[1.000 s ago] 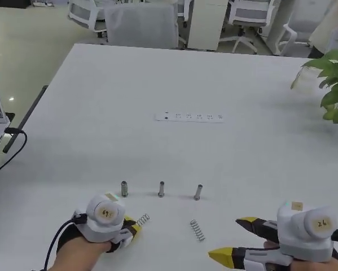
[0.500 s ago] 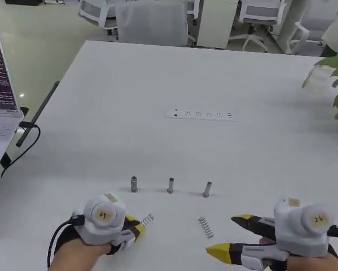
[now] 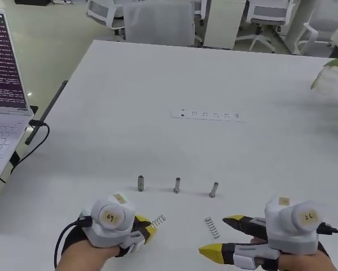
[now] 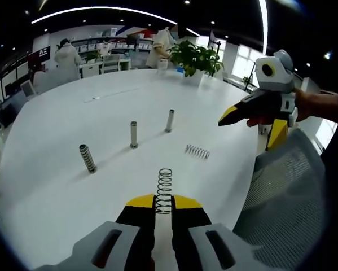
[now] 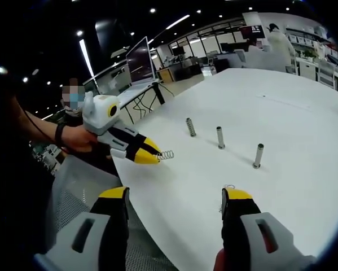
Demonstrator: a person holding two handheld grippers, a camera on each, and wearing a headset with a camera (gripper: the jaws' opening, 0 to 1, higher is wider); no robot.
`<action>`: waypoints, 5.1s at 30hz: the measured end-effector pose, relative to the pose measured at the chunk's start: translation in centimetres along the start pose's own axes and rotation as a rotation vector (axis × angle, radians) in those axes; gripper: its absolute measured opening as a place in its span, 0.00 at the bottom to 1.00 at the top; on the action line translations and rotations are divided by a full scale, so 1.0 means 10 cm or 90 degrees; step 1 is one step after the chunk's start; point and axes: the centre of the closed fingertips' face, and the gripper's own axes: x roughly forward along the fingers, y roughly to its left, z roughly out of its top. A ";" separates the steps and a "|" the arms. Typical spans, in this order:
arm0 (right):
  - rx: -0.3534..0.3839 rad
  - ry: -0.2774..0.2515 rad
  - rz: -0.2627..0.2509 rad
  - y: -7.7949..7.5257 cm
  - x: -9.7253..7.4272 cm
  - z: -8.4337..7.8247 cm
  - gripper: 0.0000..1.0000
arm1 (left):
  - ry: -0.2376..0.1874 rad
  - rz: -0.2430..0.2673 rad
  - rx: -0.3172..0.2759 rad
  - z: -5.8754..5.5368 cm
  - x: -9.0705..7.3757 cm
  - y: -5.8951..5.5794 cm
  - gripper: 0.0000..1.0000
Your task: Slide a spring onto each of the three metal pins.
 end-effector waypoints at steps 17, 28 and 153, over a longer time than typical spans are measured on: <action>-0.007 -0.011 0.046 0.14 0.18 0.14 0.54 | -0.023 -0.051 0.053 0.22 0.00 -0.42 0.02; 0.003 -0.025 0.070 0.19 0.22 0.22 0.42 | -0.044 -0.070 0.091 0.39 -0.04 -0.60 0.02; -0.436 0.284 0.184 0.38 -0.39 0.52 0.17 | -0.172 -0.170 0.242 1.06 -0.05 -1.18 0.02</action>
